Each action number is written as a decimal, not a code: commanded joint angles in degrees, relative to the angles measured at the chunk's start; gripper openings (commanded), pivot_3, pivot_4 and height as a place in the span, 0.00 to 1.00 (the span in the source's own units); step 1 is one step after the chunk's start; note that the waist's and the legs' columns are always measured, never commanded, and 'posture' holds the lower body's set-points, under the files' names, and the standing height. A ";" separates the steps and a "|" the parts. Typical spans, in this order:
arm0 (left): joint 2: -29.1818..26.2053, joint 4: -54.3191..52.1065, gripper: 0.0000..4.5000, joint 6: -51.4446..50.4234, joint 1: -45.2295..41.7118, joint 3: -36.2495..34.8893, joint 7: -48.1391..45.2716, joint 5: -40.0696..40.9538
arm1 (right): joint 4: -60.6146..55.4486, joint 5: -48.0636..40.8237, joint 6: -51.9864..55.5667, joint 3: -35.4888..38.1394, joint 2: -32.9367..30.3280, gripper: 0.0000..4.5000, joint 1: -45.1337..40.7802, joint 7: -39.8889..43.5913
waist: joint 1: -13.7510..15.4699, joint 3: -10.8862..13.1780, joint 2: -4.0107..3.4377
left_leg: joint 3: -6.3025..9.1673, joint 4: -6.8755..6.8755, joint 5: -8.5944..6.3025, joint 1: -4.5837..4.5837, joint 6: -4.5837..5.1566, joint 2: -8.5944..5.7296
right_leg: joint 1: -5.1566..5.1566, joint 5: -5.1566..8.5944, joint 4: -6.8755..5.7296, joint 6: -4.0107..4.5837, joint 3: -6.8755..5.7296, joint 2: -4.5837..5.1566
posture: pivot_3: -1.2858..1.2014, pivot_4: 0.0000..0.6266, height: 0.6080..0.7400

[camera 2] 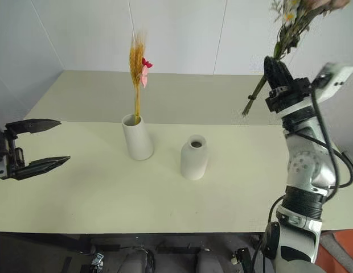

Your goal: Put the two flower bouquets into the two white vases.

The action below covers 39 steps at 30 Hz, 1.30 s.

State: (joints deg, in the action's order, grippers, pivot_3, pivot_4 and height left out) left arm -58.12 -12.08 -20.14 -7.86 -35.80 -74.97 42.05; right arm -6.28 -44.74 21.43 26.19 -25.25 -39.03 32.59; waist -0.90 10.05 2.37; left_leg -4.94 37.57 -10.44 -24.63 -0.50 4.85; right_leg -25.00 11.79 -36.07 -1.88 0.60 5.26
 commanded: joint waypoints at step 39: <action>-1.08 -3.79 1.00 -0.13 0.23 0.77 3.87 -0.97 | -4.92 1.98 -6.70 -15.43 12.08 0.05 10.01 5.34 | -0.03 -0.01 -0.02 | -0.03 -0.20 0.01 0.01 -0.01 0.02 | -0.14 0.00 -0.03 0.13 0.02 -0.05 | 0.52 0.24 1.00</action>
State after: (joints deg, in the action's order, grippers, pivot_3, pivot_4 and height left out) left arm -58.84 -14.10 -20.14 -7.48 -34.71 -71.86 40.58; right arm -9.74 -42.96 16.72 10.51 -13.03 -28.69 37.11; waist -0.93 10.04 2.35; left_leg -4.97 37.36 -10.43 -24.62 -0.51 4.87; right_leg -25.14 11.80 -36.10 -1.74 0.62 5.20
